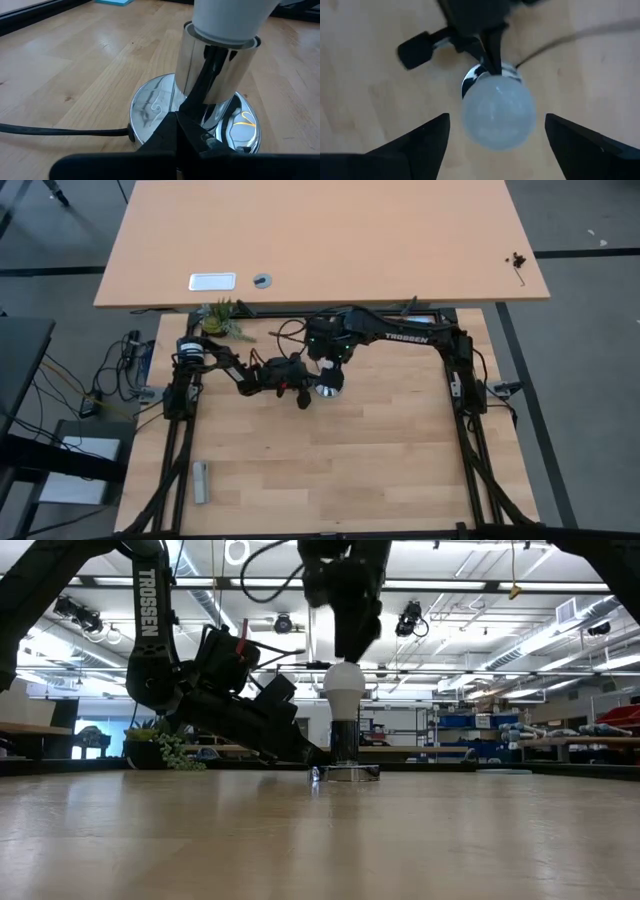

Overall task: Screw lightbulb
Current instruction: Insert the white lightbulb into the silver lamp

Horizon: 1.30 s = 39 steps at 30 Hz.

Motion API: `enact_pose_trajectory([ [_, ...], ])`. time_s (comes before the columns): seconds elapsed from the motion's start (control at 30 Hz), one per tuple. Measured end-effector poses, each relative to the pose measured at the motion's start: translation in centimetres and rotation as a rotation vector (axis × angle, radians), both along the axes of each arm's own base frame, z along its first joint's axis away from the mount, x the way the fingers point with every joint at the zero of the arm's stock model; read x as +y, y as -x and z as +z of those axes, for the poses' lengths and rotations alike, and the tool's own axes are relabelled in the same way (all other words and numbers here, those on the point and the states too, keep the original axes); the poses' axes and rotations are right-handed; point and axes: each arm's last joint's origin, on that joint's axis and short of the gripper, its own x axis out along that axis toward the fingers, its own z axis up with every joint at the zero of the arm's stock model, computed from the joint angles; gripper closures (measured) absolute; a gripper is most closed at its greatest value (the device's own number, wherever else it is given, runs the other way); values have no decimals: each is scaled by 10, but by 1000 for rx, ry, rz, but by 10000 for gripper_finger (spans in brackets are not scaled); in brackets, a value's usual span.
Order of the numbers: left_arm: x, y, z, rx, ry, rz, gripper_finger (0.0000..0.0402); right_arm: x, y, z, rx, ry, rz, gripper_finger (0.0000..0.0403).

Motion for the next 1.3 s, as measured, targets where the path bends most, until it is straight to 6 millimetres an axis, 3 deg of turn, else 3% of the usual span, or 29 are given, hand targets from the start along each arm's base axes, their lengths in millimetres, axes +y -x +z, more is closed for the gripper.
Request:
enact_pose_trajectory([
  [0.23,0,0,0,0,0,0,401,2,-3,4,-6,126,415,74],
  [0.63,0,0,0,1,-1,-1,401,9,-6,-22,47,176,523,109],
  [0.83,0,0,0,1,-1,0,401,10,-6,-22,45,153,319,110],
  [1.0,0,0,0,1,-1,0,401,3,-3,-25,23,26,-200,111],
  [1.07,0,0,0,1,-1,0,401,1,-1,-28,30,-36,-322,110],
  [1.3,0,0,0,1,-1,0,401,1,-3,-23,19,-68,-277,97],
])
